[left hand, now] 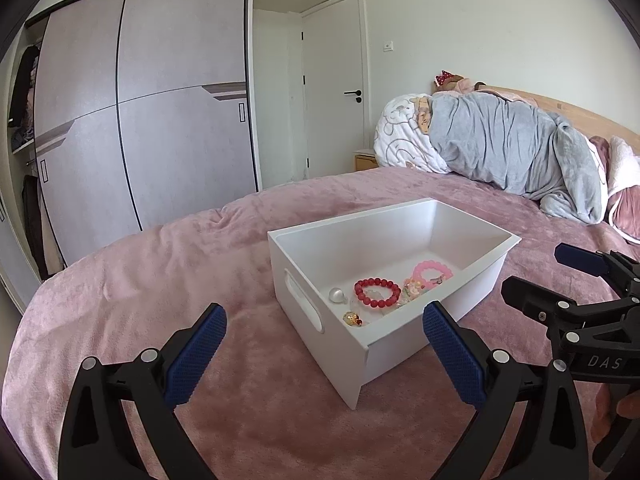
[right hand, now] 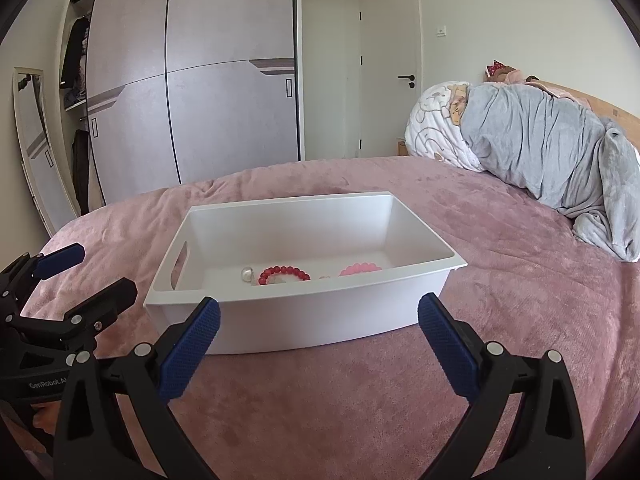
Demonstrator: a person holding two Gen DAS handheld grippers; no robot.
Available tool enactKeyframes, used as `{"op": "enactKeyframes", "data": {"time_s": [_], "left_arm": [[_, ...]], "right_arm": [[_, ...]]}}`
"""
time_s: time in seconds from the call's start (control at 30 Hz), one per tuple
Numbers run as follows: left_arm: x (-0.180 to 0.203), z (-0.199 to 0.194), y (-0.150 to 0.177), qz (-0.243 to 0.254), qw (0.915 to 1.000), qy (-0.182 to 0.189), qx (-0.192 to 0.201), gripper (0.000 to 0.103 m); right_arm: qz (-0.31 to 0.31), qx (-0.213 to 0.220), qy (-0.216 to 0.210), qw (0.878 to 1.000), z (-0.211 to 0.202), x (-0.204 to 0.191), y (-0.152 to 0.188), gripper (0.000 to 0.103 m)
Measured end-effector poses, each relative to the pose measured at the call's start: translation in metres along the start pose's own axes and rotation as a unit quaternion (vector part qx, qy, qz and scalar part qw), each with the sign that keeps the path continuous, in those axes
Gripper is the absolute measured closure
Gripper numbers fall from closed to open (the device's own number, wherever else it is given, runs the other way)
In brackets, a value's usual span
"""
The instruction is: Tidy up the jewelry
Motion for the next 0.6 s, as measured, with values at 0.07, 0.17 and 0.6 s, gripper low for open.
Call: {"op": "enactKeyframes", "data": {"time_s": [0.07,0.17,0.6], "left_arm": [[0.0014,0.0006,-0.0009,0.004,1.0000,0.001,0.003,0.004],[0.0023,0.0001,-0.0011,0.003,0.9999,0.008,0.009,0.004],[0.0053,-0.0052,-0.0007,0.022,0.9996,0.009,0.015,0.004]], "right_arm": [[-0.002,-0.001,0.000,1.000,0.0006,-0.0011,0.0008,0.005],[-0.002,-0.002,0.000,1.000,0.0010,-0.0009,0.0011,0.005],[0.005,-0.004,0.004,1.000,0.0017,0.0046,0.0026,0.005]]}}
Point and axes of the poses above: each gripper's, at about its wrist camera, not at the fingertips, and z roughly the way its jaws point, x to its right, y to its underside, the point moved 3 cm from there along z, roughly the way its jaws point, and after that the axes turned 13 degrees about y, right-handed, at the moved point
